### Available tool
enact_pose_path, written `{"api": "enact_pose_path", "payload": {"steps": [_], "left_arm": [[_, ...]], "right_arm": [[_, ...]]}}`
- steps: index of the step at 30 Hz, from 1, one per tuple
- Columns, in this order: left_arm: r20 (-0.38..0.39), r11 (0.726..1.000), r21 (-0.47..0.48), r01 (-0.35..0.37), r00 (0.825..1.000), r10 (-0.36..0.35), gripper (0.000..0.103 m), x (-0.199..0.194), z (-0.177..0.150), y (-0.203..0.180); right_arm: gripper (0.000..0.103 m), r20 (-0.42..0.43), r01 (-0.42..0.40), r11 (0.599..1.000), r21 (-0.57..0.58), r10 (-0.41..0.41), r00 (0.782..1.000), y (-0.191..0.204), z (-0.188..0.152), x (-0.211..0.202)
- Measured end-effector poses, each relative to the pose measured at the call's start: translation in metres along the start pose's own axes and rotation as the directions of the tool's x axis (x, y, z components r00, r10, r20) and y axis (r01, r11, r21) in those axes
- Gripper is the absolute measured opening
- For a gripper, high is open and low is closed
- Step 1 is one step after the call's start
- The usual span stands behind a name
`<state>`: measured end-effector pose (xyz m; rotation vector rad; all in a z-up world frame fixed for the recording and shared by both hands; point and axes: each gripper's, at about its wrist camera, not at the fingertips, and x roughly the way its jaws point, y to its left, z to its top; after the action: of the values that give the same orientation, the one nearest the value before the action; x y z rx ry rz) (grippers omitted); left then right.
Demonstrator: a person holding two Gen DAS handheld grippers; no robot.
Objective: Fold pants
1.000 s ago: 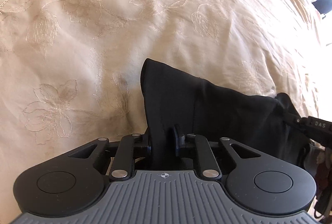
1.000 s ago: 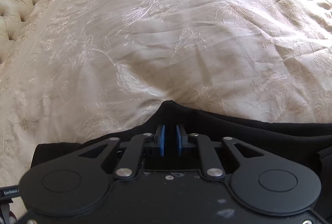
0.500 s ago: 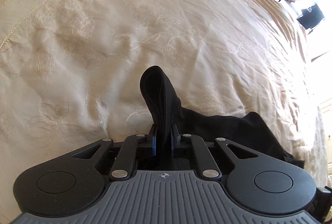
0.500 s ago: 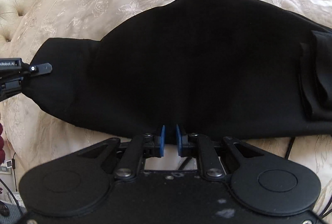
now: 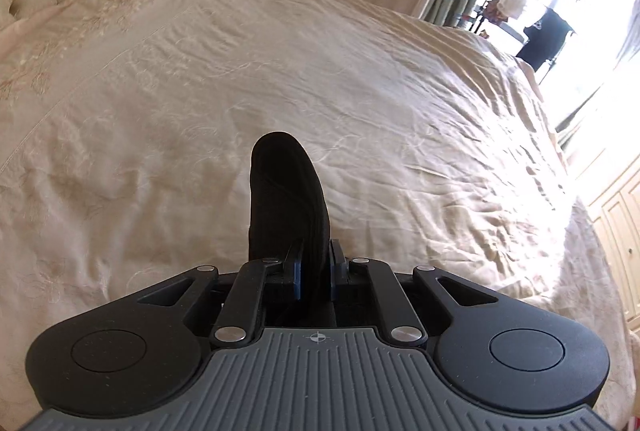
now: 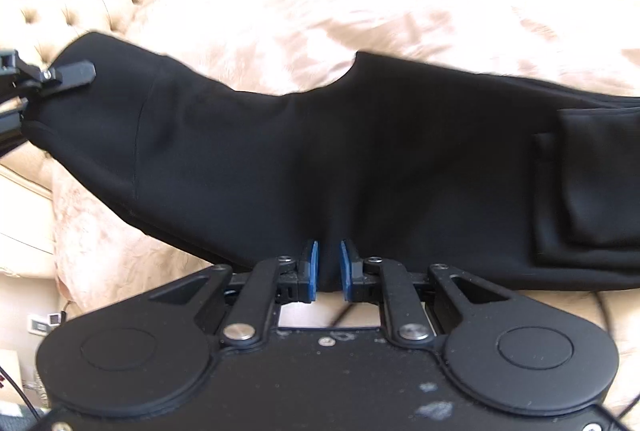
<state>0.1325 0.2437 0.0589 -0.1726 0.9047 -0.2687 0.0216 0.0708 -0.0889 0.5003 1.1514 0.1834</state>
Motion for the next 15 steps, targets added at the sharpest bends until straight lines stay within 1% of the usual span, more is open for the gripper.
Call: {"api": "enact_pose_path", "payload": {"steps": [4, 7, 11, 12, 15], "left_arm": [[0.011, 0.996, 0.085, 0.032, 0.999, -0.033, 0.012, 0.014, -0.014, -0.071], [-0.019, 0.989, 0.127, 0.073, 0.997, -0.072, 0.012, 0.041, -0.033, -0.124], [-0.099, 0.979, 0.171, 0.113, 0.990, -0.097, 0.014, 0.089, -0.066, -0.184], [-0.124, 0.976, 0.182, 0.122, 0.987, -0.100, 0.016, 0.100, -0.074, -0.194], [-0.221, 0.969, 0.207, 0.132, 0.972, -0.086, 0.019, 0.135, -0.100, -0.224]], "right_arm": [[0.015, 0.020, 0.001, 1.000, 0.008, -0.001, 1.000, -0.038, -0.002, -0.031], [0.015, 0.039, 0.011, 0.999, 0.039, -0.013, 0.999, -0.073, -0.003, -0.055], [0.015, 0.060, 0.041, 0.996, 0.082, -0.046, 0.997, -0.124, -0.003, -0.083], [0.015, 0.062, 0.050, 0.994, 0.094, -0.056, 0.997, -0.133, -0.002, -0.087], [0.015, 0.060, 0.080, 0.990, 0.116, -0.087, 0.994, -0.170, 0.005, -0.105]]}}
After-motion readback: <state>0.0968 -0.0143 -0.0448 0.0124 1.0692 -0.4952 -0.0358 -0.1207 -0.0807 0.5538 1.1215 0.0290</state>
